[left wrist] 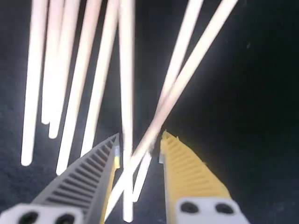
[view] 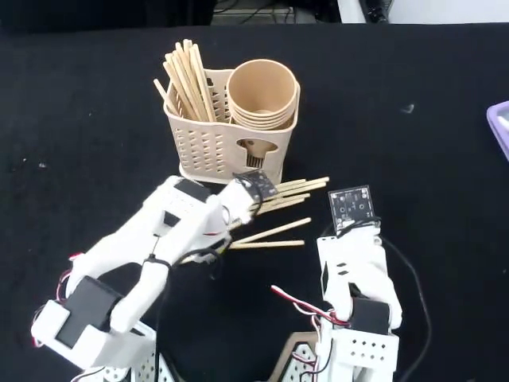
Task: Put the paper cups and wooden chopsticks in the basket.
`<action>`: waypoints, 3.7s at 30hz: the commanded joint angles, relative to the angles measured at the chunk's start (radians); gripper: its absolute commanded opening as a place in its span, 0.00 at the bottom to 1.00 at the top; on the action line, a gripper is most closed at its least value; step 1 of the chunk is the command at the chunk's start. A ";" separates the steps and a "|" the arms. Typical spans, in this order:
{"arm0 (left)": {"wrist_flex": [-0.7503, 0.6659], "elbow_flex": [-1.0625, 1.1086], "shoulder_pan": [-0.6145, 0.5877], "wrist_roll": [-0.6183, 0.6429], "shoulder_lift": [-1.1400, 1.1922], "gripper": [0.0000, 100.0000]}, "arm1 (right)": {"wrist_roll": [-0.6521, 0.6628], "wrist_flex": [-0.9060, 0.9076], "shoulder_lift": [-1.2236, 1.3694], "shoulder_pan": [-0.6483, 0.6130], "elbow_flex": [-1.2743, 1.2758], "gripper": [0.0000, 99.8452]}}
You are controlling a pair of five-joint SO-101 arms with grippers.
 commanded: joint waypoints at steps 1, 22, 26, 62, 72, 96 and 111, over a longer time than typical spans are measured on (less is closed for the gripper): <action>-0.052 -0.002 0.047 0.052 -0.026 0.15 | 0.006 -0.002 -0.022 0.015 -0.002 0.14; -0.069 0.041 0.099 0.080 -0.025 0.03 | 0.006 0.000 -0.022 0.015 -0.002 0.14; -0.069 0.070 0.101 0.077 -0.025 0.04 | 0.008 0.000 -0.022 0.015 -0.002 0.14; 0.540 -0.226 -0.120 -0.066 -0.786 0.03 | -0.305 -0.167 -0.021 0.292 -0.004 0.14; 0.101 -0.262 -0.153 0.350 -0.987 0.03 | -0.304 -0.167 -0.019 0.290 -0.004 0.14; -0.933 -0.131 -0.251 0.740 -0.559 0.03 | -0.302 -0.144 -0.015 0.226 -0.004 0.14; -0.930 -0.082 -0.266 0.741 -0.454 0.09 | -0.302 -0.144 -0.015 0.226 -0.004 0.14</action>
